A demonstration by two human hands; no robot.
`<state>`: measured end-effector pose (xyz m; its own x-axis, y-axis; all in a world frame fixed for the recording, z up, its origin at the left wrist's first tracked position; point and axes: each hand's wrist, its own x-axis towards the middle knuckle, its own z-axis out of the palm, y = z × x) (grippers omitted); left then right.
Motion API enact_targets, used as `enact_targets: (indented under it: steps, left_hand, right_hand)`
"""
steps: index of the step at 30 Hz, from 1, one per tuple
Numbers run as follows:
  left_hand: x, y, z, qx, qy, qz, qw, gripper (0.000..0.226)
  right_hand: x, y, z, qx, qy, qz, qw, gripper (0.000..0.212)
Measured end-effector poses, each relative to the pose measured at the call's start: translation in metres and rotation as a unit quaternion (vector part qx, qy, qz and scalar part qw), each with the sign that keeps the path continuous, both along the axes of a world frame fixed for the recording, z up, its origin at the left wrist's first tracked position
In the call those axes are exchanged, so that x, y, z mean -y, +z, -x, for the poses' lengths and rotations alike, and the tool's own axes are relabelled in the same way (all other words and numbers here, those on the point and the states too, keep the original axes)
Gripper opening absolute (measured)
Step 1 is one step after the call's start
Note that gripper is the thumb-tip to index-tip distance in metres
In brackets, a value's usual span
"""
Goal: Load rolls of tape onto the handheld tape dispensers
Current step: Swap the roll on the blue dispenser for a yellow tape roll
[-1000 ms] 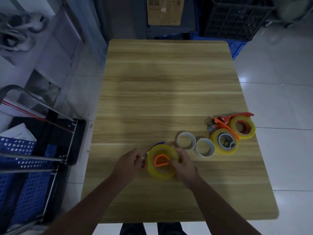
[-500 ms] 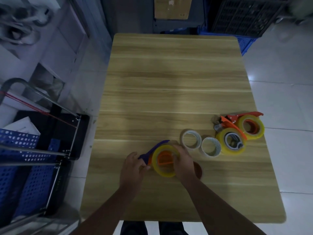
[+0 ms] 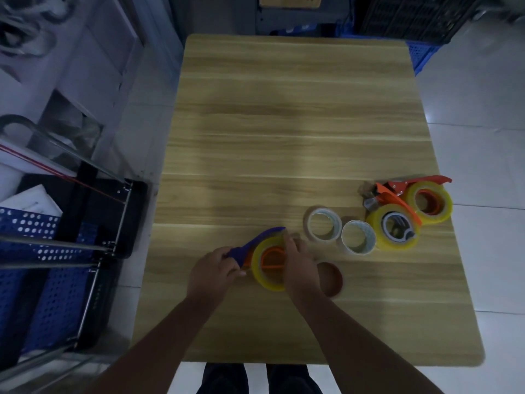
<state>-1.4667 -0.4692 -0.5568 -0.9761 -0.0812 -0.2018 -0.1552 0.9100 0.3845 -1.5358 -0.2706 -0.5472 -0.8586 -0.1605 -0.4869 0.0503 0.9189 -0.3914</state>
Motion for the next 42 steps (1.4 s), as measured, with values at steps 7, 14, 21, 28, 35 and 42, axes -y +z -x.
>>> enact_targets:
  steps: [7, 14, 21, 28, 35, 42]
  left_hand:
    - [0.008, -0.015, -0.003, -0.058, 0.001, -0.007, 0.998, 0.044]
    - [0.011, -0.024, -0.006, -0.077, 0.008, 0.002, 0.997, 0.048]
    - [0.018, -0.037, -0.010, -0.052, 0.027, -0.025, 0.998, 0.057]
    - [0.025, -0.035, -0.001, -0.113, -0.014, -0.048, 0.992, 0.080]
    - [0.041, -0.046, 0.010, -0.134, -0.193, 0.017, 0.972, 0.050]
    - [0.051, -0.046, 0.013, -0.104, -0.256, 0.031, 0.961, 0.053]
  right_hand:
    - [-0.010, -0.013, 0.001, -0.075, 0.063, -0.048, 0.994, 0.052]
    - [0.013, -0.004, -0.010, -0.234, 0.274, 0.062, 0.931, 0.034]
    - [0.040, -0.005, -0.023, -0.172, 0.227, 0.025, 0.958, 0.035]
    - [0.039, -0.013, -0.019, -0.193, 0.223, -0.026, 0.955, 0.081]
    - [0.033, -0.012, -0.008, -0.179, 0.276, -0.046, 0.943, 0.081]
    - [0.024, -0.011, -0.001, -0.164, 0.299, -0.050, 0.939, 0.089]
